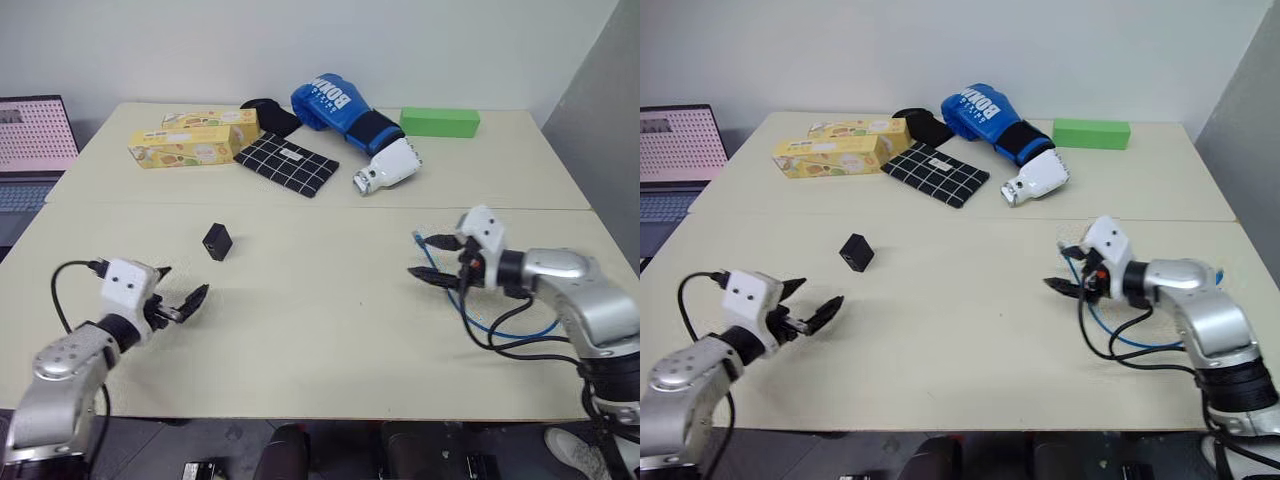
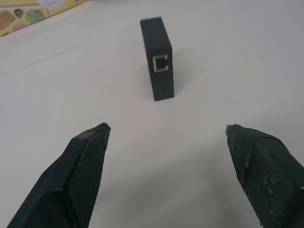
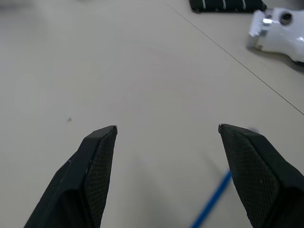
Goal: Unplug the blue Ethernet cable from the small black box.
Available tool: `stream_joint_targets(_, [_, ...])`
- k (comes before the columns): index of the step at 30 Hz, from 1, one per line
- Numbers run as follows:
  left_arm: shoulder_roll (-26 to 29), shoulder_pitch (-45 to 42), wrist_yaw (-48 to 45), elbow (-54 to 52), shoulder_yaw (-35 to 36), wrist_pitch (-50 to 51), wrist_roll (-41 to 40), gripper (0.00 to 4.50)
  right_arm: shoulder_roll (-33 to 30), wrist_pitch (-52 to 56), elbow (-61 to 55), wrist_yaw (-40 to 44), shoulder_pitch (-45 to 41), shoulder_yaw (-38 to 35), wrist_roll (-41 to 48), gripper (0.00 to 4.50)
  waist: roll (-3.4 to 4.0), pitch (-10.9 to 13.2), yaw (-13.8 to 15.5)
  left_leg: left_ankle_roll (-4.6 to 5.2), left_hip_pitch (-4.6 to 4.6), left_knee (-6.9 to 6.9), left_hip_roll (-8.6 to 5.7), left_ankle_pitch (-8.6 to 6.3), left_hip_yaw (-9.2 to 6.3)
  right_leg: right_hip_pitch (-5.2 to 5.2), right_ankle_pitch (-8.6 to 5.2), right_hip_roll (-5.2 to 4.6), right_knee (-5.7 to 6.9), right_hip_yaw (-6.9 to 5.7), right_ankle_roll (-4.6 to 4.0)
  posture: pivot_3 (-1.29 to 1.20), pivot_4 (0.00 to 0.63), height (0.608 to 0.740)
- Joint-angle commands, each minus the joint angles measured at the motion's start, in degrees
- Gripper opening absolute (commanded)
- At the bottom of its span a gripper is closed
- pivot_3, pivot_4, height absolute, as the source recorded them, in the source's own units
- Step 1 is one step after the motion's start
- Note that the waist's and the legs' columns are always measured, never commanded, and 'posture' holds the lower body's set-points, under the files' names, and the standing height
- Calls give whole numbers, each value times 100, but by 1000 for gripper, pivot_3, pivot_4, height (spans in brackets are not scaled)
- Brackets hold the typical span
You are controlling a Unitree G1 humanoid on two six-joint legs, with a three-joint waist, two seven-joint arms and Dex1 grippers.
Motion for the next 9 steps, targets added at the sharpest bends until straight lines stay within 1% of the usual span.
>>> stream_joint_targets(1, [315, -110, -418, -140, 326, 215, -340, 4144, -187, 7, -153, 245, 15, -292, 254, 3611, 0, 0, -5, 0, 3, -1, -1, 0, 4, 0, 0, 0, 1, 2, 0, 0, 150, 740])
stream_joint_targets(2, [435, -166, -536, -87, 337, 233, -354, 4144, -227, 41, -180, 242, -3, -315, 268, 3611, 0, 0, -13, 0, 3, -1, 0, 0, 4, 0, 0, 0, 0, 3, 0, 0, 150, 740])
stream_joint_targets(5, [549, -405, -633, 31, 402, 300, -443, 4144, -277, 125, -226, 218, -34, -367, 328, 3611, 1, 1, -14, 0, 6, -1, 1, 0, 9, 0, 0, 3, 2, 6, 0, 0, 150, 740])
stream_joint_targets(9, [501, -362, -797, 7, 345, 200, -428, 4144, -255, 112, -246, 203, 0, -372, 329, 3611, 1, 1, -11, 0, 5, 0, 2, 0, 11, 0, 0, 3, 1, 9, 0, 0, 150, 740])
